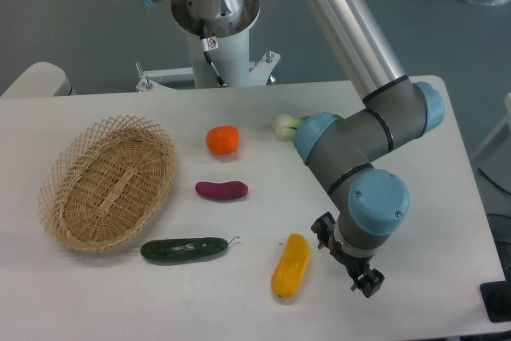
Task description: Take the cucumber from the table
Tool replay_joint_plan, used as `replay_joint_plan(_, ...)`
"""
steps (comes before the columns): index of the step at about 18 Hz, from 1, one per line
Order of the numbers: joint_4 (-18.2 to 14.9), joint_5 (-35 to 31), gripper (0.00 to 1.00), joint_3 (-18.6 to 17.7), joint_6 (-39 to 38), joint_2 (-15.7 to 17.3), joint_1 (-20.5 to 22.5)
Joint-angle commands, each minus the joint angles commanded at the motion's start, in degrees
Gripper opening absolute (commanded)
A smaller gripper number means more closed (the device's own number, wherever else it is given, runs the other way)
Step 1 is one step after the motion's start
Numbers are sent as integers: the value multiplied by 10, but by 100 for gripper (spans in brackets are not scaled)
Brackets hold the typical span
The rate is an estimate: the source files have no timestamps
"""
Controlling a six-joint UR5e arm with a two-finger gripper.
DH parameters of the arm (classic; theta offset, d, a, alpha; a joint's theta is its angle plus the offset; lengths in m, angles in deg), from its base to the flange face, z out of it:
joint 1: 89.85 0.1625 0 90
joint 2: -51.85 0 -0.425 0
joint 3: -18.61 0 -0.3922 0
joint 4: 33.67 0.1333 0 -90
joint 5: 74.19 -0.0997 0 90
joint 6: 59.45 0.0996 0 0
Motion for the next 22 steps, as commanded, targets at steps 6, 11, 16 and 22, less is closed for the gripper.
replay_joint_plan(6, 1, -3, 100, 0, -1, 0, 0)
replay_joint_plan(11, 14, -7, 100, -9, -14, 2, -6)
replay_joint_plan(16, 12, -5, 100, -33, -41, 18, -21)
replay_joint_plan(22, 8, -6, 100, -104, -71, 63, -70)
